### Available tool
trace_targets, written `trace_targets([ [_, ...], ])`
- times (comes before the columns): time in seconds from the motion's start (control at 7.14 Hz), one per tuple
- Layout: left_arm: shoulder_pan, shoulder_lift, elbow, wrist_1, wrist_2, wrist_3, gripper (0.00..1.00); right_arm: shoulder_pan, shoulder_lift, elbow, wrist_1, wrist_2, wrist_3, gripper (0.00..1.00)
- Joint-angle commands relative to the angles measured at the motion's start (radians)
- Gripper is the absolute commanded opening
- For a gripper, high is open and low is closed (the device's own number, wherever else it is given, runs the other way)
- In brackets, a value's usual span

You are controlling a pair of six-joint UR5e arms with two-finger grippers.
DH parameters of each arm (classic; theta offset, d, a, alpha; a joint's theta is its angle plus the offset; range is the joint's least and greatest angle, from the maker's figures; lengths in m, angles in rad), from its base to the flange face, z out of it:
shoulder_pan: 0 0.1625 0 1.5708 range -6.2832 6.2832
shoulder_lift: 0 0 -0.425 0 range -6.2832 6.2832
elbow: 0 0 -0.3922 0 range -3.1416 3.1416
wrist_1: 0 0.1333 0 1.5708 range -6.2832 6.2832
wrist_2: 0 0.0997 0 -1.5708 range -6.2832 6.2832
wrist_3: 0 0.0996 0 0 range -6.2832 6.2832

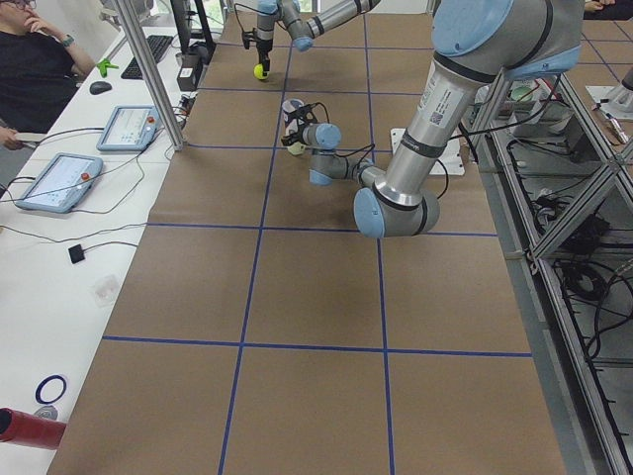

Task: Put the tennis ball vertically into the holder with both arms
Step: 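Move the right gripper away to the second yellow tennis ball, then lower the right gripper onto the second ball and close it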

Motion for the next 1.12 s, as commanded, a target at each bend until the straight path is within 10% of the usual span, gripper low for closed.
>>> trace_targets([
  [0.0, 0.0, -0.002, 0.0, -0.001, 0.0, 0.0, 0.99, -0.004, 0.011, -0.024, -0.001, -0.015, 0.0, 0.99],
  [0.42, -0.002, 0.0, 0.0, -0.007, 0.0, 0.0, 0.99, -0.004, 0.023, -0.045, -0.003, -0.029, 0.002, 0.97],
  [0.7, -0.002, 0.0, 0.0, -0.003, 0.0, 0.001, 0.99, -0.004, 0.023, -0.044, -0.001, -0.028, 0.002, 0.01],
  [0.98, -0.002, 0.0, 0.0, 0.003, 0.002, 0.001, 0.99, 0.047, 0.075, -0.03, -0.007, 0.036, 0.006, 0.0],
])
